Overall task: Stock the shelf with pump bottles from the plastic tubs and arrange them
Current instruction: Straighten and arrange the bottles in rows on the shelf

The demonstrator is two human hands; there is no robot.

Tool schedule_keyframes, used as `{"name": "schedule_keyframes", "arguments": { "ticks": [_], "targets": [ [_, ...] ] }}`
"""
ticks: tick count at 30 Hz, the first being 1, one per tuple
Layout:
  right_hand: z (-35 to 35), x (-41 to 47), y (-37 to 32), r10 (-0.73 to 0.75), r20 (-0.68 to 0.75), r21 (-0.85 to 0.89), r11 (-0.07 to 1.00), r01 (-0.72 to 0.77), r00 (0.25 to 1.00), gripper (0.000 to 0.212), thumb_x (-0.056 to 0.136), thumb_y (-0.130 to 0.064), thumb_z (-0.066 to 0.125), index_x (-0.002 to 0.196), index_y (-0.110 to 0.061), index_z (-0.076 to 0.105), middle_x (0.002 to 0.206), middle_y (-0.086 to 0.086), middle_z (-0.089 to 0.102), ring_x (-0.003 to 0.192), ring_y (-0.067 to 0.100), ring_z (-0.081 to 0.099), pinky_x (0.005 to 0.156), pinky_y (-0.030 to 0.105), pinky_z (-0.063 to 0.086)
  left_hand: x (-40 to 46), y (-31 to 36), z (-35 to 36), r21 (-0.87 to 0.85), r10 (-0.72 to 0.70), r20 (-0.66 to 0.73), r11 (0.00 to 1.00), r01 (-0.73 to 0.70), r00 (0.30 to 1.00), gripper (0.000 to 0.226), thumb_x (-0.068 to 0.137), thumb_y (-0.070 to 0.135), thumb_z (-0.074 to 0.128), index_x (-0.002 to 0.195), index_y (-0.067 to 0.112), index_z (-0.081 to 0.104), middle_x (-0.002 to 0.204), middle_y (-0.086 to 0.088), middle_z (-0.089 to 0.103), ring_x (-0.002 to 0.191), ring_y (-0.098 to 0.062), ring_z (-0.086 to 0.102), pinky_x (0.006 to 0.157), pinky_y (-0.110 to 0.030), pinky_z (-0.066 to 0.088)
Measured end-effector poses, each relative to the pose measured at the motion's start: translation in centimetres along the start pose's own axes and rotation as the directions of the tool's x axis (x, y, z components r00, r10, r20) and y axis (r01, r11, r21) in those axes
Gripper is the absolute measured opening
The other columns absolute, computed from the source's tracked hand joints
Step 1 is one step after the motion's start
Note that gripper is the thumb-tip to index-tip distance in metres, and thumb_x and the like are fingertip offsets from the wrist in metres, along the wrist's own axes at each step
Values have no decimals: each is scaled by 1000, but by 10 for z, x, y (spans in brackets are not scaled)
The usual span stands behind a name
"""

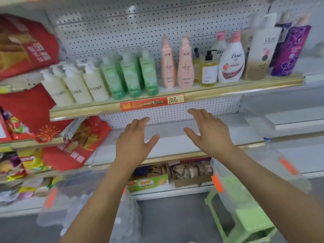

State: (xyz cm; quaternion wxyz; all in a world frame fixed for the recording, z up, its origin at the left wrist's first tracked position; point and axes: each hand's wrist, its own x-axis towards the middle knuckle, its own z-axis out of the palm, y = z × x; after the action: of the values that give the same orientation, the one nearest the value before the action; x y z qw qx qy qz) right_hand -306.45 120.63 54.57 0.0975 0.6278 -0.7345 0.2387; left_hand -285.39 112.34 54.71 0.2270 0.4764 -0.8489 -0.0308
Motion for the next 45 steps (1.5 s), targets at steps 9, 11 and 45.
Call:
{"name": "schedule_keyframes", "arguments": {
  "ticks": [9, 11, 45],
  "targets": [
    [11, 21, -111, -132, 9, 31, 991, 132, 991, 49, 94, -41, 53, 139, -23, 45, 131, 0, 52, 109, 25, 57, 75, 35, 44, -28, -105, -72, 28, -48, -94, 998, 51, 994, 60, 90, 49, 60, 142, 23, 44, 132, 0, 54, 119, -23, 53, 84, -39, 49],
    [24, 36, -137, -156, 18, 31, 987, 155, 988, 48, 95, -41, 52, 139, -24, 45, 134, -1, 50, 113, 23, 55, 74, 34, 43, -25, -136, -81, 4, -80, -127, 997, 81, 989, 59, 88, 49, 62, 139, 25, 46, 130, 2, 55, 118, -21, 54, 82, -37, 48],
    [113, 450, -331, -196, 136, 317, 937, 145, 971, 21, 91, -21, 64, 111, -25, 68, 115, 0, 63, 96, 15, 62, 90, 32, 49, 318, -439, -180, -386, -152, 22, 911, 148, 988, 49, 88, 40, 67, 134, 22, 57, 130, 1, 61, 119, -19, 58, 104, -39, 46]
  ]
}}
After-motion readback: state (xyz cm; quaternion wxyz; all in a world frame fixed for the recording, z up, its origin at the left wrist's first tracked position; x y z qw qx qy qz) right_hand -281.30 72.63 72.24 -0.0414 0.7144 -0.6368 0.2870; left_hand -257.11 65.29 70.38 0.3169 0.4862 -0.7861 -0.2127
